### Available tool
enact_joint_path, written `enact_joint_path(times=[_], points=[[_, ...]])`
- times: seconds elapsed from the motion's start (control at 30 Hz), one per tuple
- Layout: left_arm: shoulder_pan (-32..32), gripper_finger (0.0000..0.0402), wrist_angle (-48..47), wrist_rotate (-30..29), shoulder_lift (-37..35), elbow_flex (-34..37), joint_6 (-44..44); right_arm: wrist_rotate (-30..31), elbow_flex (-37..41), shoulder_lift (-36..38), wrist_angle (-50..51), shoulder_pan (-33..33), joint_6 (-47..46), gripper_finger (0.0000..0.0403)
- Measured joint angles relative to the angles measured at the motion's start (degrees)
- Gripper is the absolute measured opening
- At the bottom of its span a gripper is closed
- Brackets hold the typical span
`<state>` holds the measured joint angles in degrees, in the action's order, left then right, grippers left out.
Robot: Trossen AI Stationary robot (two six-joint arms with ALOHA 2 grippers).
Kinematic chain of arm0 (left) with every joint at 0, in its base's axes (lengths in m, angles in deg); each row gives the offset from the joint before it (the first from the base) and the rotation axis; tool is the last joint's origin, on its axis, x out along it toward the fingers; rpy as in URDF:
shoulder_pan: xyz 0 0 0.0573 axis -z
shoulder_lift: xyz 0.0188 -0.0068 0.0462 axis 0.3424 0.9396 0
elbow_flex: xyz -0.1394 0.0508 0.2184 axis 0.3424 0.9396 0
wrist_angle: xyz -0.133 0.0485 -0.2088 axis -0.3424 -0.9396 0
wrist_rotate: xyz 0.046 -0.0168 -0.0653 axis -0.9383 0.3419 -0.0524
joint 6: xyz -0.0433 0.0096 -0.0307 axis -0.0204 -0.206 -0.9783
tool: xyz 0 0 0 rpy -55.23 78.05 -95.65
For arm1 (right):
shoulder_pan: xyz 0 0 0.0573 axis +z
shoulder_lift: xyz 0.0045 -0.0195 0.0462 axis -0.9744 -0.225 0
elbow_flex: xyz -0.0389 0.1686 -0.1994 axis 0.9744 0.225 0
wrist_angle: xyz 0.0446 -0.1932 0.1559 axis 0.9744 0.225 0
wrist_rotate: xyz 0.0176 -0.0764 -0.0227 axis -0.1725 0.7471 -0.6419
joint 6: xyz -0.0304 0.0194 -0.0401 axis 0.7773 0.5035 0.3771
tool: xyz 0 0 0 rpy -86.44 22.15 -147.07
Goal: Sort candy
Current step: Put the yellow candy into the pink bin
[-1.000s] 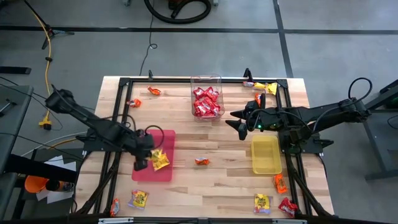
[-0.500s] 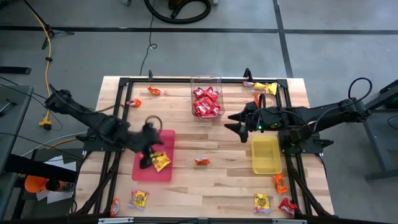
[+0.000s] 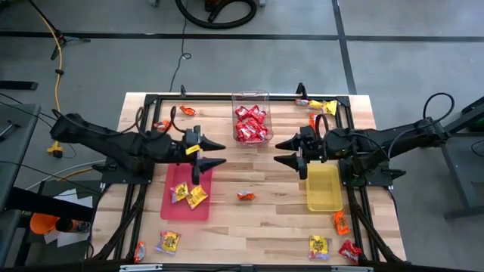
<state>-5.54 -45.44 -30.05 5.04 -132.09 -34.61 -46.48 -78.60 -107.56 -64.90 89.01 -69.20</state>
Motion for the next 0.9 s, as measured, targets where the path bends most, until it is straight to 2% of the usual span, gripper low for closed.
enact_joint_path(times=[0.17,0.3,0.5,0.67,0.9], points=[[-1.1,0.0202,12.4,0.0,0.0,8.4,-5.1,-2.5,0.0,0.0,2.6,0.0,-4.3,0.0249],[-2.2,0.0202,14.5,-0.4,0.0,9.7,-6.8,-11.9,0.0,0.0,2.9,1.3,-17.0,0.0249],[-3.7,0.0202,13.9,-0.4,0.0,9.7,-6.4,-13.9,-0.1,-2.2,8.8,13.9,-35.4,0.0249],[-4.8,0.0202,12.7,0.2,0.0,9.7,-6.3,-14.7,-0.1,-9.9,16.0,24.9,-50.3,0.0249],[-5.9,0.0202,10.7,2.0,0.0,9.7,-6.3,-24.6,-0.1,-24.3,18.7,33.7,-63.9,0.0249]])
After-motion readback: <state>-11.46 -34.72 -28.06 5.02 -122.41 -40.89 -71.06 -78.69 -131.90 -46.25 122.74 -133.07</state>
